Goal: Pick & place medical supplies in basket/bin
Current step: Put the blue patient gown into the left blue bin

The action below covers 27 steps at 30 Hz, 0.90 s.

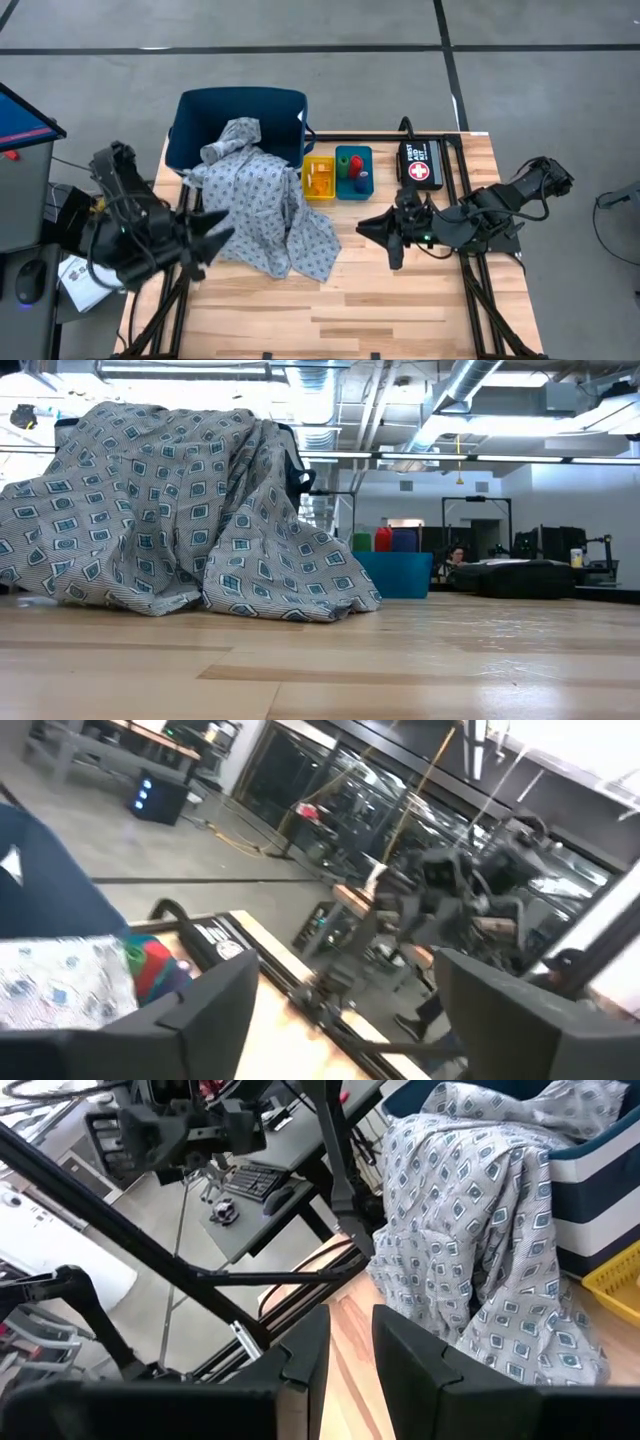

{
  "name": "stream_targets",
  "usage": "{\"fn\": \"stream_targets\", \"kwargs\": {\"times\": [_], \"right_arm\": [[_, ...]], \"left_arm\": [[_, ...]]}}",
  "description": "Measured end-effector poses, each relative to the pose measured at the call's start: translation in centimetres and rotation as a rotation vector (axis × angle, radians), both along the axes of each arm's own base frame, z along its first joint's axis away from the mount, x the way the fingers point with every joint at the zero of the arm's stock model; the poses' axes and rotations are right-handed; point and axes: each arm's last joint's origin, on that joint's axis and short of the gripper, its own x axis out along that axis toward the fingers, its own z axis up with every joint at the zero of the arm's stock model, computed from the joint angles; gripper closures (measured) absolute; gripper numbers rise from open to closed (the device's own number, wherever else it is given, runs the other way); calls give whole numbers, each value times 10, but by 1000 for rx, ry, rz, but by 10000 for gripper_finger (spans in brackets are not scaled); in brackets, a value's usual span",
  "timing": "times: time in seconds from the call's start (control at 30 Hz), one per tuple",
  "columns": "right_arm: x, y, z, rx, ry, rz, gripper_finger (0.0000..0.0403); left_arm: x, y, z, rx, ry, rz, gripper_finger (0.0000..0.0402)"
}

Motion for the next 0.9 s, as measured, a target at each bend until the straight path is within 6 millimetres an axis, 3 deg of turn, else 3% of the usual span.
{"fn": "stream_targets", "kwargs": {"times": [0.17,0.47,0.57,0.7,0.9], "right_arm": [[0,1,0,10,4,22,326],[-1,1,3,39,-14,41,326],[-1,0,4,47,-20,38,326],[-1,0,4,52,-20,38,326],[-1,0,4,70,-22,33,326]], "left_arm": [[11,-21,-16,38,22,-6,71],[38,-47,-43,207,125,32,70],[59,-40,-44,294,193,105,70],[87,-15,-43,367,233,172,71],[140,26,-45,422,182,-72,71]]}}
